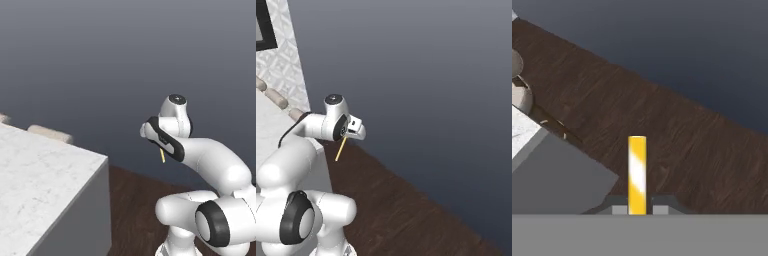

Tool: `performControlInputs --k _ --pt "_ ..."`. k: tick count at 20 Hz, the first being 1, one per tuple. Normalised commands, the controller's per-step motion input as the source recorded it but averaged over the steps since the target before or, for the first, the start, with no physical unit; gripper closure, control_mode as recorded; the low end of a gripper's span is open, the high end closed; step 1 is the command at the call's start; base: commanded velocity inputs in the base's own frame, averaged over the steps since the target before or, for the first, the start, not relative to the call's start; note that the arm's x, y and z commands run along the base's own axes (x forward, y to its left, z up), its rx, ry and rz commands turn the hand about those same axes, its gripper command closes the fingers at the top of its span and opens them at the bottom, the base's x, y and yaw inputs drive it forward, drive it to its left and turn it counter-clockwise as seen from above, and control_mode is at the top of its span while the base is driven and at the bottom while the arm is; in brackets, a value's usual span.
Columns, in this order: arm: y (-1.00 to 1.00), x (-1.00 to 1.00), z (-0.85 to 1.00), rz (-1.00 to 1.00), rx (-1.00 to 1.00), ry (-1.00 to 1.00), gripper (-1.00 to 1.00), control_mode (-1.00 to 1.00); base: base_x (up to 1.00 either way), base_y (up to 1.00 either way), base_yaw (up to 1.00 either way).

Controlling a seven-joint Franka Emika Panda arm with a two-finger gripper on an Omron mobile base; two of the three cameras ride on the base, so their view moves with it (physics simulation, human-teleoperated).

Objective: Take a straw from the drawer in front and place it inside the glass cup on the dining counter.

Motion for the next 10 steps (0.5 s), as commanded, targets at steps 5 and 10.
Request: performControlInputs --k 5,10 --pt "0.00 0.00 0.00 0.00 0.00 0.00 1.00 1.00 1.00 -0.70 0.56" --pt "0.00 0.00 0.00 0.00 0.00 0.00 1.00 1.00 1.00 -0.66 0.57"
